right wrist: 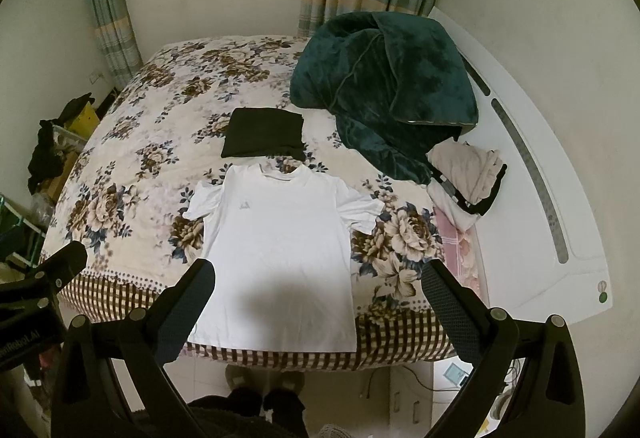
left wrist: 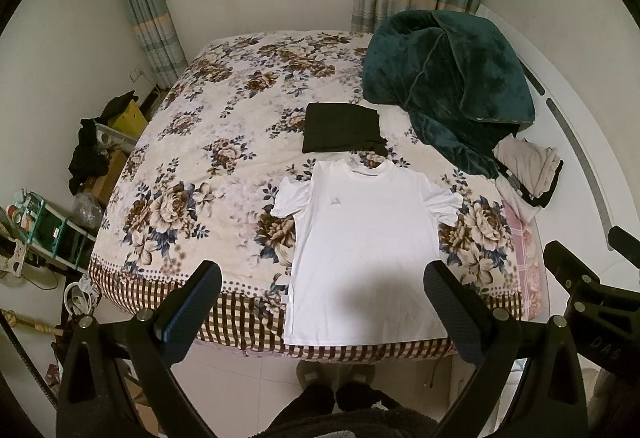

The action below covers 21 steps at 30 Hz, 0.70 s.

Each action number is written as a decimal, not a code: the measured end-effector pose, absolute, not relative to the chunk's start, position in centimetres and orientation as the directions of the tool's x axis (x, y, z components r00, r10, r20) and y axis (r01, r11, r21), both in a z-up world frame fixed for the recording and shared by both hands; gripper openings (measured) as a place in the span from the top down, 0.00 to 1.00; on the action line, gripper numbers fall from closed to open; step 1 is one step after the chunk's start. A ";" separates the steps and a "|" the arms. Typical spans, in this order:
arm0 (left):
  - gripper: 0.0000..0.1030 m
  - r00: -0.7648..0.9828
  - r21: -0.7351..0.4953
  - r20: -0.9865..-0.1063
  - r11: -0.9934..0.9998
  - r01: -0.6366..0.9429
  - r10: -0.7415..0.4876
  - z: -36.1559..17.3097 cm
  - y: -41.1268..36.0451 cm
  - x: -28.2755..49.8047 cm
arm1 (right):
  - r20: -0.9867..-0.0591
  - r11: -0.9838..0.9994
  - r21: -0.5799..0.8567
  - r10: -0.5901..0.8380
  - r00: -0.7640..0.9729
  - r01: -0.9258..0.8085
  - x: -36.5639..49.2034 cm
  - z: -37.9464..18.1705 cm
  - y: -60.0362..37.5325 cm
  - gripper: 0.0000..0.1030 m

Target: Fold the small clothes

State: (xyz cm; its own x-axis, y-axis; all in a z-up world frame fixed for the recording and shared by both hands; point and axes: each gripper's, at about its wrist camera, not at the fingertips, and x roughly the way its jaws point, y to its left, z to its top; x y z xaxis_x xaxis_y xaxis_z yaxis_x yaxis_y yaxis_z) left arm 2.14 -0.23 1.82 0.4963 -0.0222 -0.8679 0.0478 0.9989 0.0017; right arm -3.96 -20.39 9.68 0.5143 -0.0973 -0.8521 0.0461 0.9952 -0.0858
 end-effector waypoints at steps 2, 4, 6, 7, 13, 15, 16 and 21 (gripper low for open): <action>0.00 0.499 0.004 -0.867 0.999 0.046 -0.020 1.7 -0.3 2.0 | -0.851 0.995 -0.086 -0.096 0.516 0.043 -4.0 9.8 -20.3 0.00; 0.00 0.502 0.005 -0.864 0.999 0.044 -0.018 1.8 -0.3 2.0 | -0.849 0.995 -0.088 -0.096 0.520 0.042 -4.2 9.7 -20.1 0.00; 0.00 0.507 0.002 -0.862 0.999 0.041 -0.019 2.0 0.0 1.7 | -0.849 0.995 -0.086 -0.096 0.520 0.043 -4.2 9.7 -19.9 0.00; 0.00 0.510 0.001 -0.860 0.999 0.040 -0.019 2.2 0.2 1.5 | -0.849 0.995 -0.087 -0.097 0.519 0.043 -4.2 9.7 -19.8 0.00; 0.00 0.512 0.002 -0.859 0.999 0.041 -0.019 2.4 0.4 1.4 | -0.848 0.995 -0.085 -0.095 0.522 0.043 -4.3 9.8 -19.7 0.00; 0.00 0.513 0.002 -0.858 0.999 0.040 -0.019 2.4 0.3 1.3 | -0.848 0.995 -0.089 -0.100 0.521 0.045 -4.3 9.8 -19.7 0.00; 0.00 0.513 -0.001 -0.858 0.999 0.041 -0.022 2.4 0.3 1.3 | -0.848 0.995 -0.088 -0.099 0.521 0.046 -4.3 9.7 -19.7 0.00; 0.00 0.512 -0.005 -0.858 0.999 0.042 -0.026 2.4 0.5 1.2 | -0.849 0.995 -0.087 -0.103 0.519 0.055 -3.9 10.2 -19.4 0.00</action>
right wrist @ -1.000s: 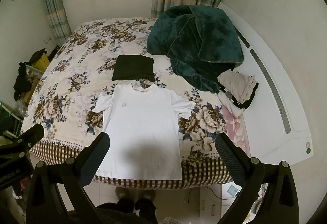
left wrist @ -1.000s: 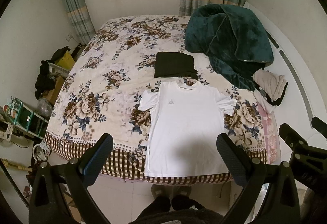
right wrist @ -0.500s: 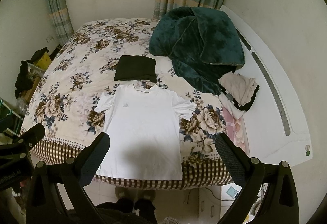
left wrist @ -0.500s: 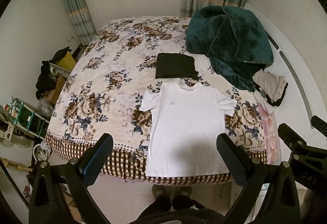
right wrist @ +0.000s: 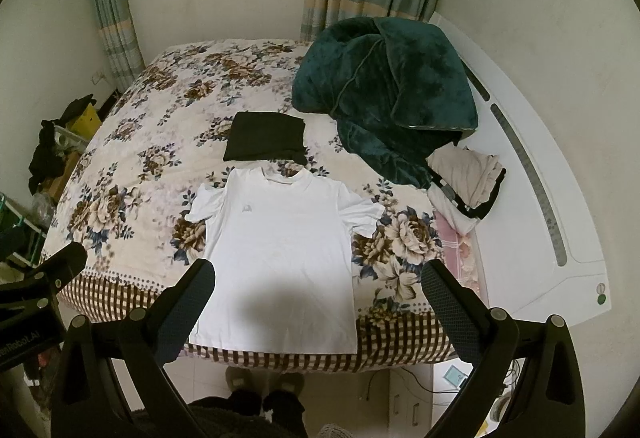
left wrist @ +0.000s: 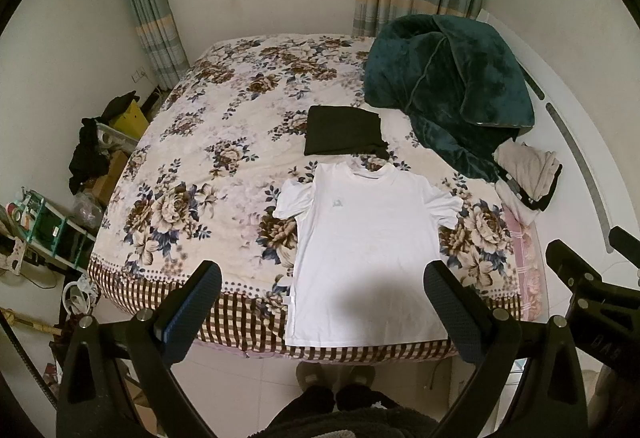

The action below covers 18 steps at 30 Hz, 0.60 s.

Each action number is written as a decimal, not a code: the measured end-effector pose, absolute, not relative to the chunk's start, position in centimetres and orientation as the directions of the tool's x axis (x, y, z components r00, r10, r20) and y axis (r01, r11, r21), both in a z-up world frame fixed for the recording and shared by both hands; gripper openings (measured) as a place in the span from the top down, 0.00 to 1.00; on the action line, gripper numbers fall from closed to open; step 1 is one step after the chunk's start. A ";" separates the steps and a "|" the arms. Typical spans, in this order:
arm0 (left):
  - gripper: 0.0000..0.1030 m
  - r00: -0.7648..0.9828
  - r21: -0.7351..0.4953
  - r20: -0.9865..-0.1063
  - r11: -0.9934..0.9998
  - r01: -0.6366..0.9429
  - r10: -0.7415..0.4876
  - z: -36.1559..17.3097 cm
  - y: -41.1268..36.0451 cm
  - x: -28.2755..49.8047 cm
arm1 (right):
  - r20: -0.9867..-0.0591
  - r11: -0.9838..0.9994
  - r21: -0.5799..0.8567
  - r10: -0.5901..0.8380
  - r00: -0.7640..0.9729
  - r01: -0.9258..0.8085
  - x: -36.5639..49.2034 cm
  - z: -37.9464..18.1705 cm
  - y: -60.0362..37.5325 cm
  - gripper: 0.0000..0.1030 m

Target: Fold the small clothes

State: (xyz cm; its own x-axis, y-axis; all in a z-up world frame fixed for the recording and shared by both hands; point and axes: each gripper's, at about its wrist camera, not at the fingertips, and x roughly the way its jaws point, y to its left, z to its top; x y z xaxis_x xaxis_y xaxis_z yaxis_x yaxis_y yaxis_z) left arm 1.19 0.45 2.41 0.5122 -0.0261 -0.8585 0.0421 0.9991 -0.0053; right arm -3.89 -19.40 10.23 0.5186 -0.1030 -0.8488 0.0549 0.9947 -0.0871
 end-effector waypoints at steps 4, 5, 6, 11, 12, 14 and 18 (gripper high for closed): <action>0.00 0.532 0.007 -0.846 0.999 0.042 -0.017 1.9 0.5 1.9 | -0.854 0.992 -0.084 -0.120 0.506 0.093 -2.8 9.6 -19.7 0.00; 0.00 0.548 0.021 -0.837 0.999 0.040 -0.004 1.3 0.5 2.6 | -0.854 0.991 -0.082 -0.123 0.505 0.102 -2.7 9.1 -19.9 0.00; 0.00 0.558 0.037 -0.830 0.999 0.035 0.011 0.5 0.5 3.6 | -0.854 0.988 -0.080 -0.134 0.502 0.129 -2.0 8.2 -20.5 0.00; 0.00 0.532 0.098 -0.842 0.995 -0.020 0.094 -5.8 0.3 10.6 | -0.877 0.947 -0.045 -0.191 0.442 0.319 1.9 0.2 -26.3 0.00; 0.00 0.516 0.098 -0.850 0.995 -0.034 0.101 -7.5 0.0 12.2 | -0.888 0.931 -0.030 -0.192 0.417 0.364 3.1 -2.4 -28.1 0.00; 0.00 0.478 0.108 -0.870 0.992 -0.059 0.124 -11.0 -0.7 15.2 | -0.911 0.898 -0.007 -0.186 0.368 0.439 5.8 -7.7 -32.2 0.00; 0.00 0.373 0.162 -0.908 0.981 -0.108 0.191 -19.3 -2.5 20.6 | -0.951 0.825 0.097 -0.089 0.297 0.557 10.6 -19.0 -39.4 0.00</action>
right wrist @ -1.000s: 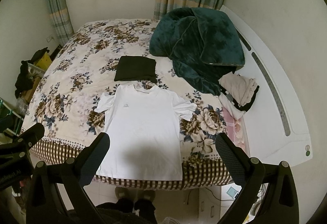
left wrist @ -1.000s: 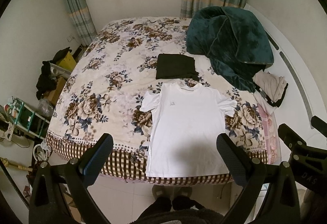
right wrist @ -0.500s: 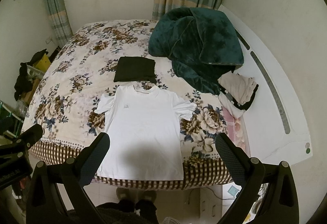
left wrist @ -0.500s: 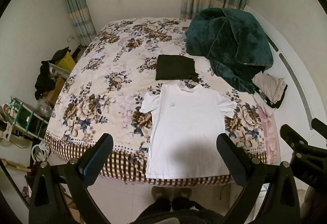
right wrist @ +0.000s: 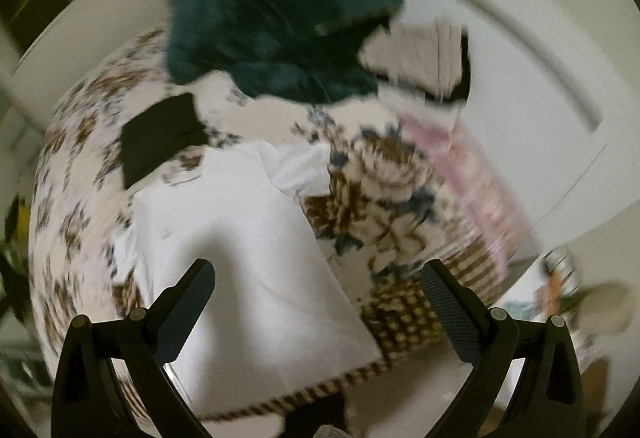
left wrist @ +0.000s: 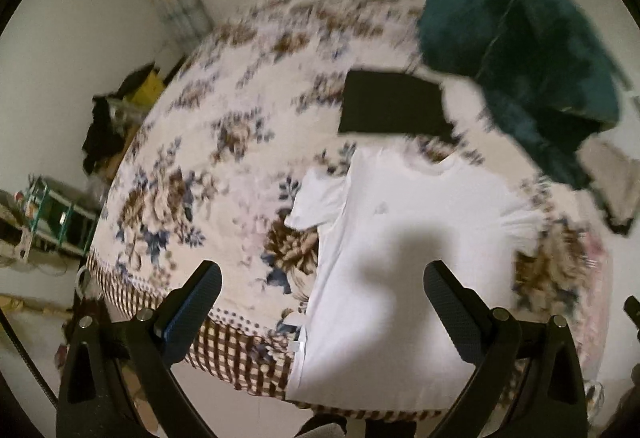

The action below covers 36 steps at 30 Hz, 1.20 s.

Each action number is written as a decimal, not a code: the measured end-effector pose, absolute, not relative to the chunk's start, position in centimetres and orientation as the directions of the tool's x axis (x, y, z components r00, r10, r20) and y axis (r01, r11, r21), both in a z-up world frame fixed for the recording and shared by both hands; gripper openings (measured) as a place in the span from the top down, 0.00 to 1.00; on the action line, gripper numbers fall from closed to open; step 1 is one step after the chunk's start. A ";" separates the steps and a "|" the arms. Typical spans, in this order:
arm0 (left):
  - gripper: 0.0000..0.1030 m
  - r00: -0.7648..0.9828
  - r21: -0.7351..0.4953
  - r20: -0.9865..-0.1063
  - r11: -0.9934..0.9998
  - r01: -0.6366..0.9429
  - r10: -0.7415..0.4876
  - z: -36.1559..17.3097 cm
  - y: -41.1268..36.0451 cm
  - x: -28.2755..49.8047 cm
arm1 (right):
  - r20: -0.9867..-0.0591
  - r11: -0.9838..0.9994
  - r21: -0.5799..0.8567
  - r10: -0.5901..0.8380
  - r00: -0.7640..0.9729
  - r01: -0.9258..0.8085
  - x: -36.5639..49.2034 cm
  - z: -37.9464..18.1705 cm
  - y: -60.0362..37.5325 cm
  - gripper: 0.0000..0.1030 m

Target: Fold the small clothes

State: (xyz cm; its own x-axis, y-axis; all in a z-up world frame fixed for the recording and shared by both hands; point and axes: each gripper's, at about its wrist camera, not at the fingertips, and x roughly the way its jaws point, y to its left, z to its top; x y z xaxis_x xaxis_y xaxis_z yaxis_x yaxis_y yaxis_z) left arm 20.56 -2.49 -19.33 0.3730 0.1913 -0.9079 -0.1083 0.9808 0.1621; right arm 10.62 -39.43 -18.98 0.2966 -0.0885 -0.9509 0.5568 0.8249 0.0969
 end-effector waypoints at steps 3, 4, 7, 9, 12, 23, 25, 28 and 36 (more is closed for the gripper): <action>0.00 0.285 0.211 -0.927 0.968 -0.140 0.243 -26.1 -3.0 23.8 | -0.966 0.734 0.176 0.000 0.260 0.656 14.2 -28.7 -44.3 0.00; 0.00 0.243 0.217 -0.938 0.965 -0.148 0.248 -28.5 -3.2 24.8 | -0.968 0.697 0.194 0.024 0.248 0.690 15.7 -32.4 -45.9 0.00; 0.00 0.070 0.162 -0.982 0.971 -0.176 0.176 -36.6 -3.1 27.5 | -0.970 0.615 0.230 0.080 0.230 0.754 18.6 -40.9 -47.9 0.04; 0.00 -0.010 0.140 -0.990 0.974 -0.178 0.140 -42.7 -3.1 29.1 | -0.959 0.526 0.284 0.157 0.236 0.802 20.4 -47.4 -49.2 0.08; 0.00 -0.018 0.172 -0.985 0.975 -0.143 0.171 -47.6 -3.4 30.9 | -0.913 0.339 0.383 0.280 0.297 0.859 21.5 -55.0 -50.0 0.10; 0.00 0.080 0.130 -0.986 0.979 -0.157 0.144 -52.7 -1.5 33.8 | -0.912 0.555 0.307 -0.060 0.406 0.773 28.4 -55.3 -43.5 0.93; 0.00 0.095 0.127 -0.985 0.975 -0.181 0.146 -52.1 0.0 33.6 | -0.886 0.800 0.102 -0.197 0.420 0.591 32.5 -52.1 -37.4 0.93; 0.00 0.126 0.127 -0.979 0.966 -0.225 0.158 -50.8 3.0 33.2 | -0.841 0.949 -0.149 -0.269 0.469 0.277 35.6 -50.8 -27.9 0.93; 0.00 0.107 0.193 -0.965 0.923 -0.333 0.241 -51.4 12.3 32.0 | -0.868 0.852 -0.439 -0.321 0.378 -0.284 34.0 -59.3 -11.5 0.88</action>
State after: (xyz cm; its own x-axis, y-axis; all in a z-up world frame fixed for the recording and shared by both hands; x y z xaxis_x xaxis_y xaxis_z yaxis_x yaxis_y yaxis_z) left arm 32.02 12.28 -51.43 0.1071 0.2407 -0.9647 -0.3326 0.9230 0.1934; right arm 33.95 -11.45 -59.26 0.3780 -0.3213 -0.8682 -0.2845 0.8521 -0.4392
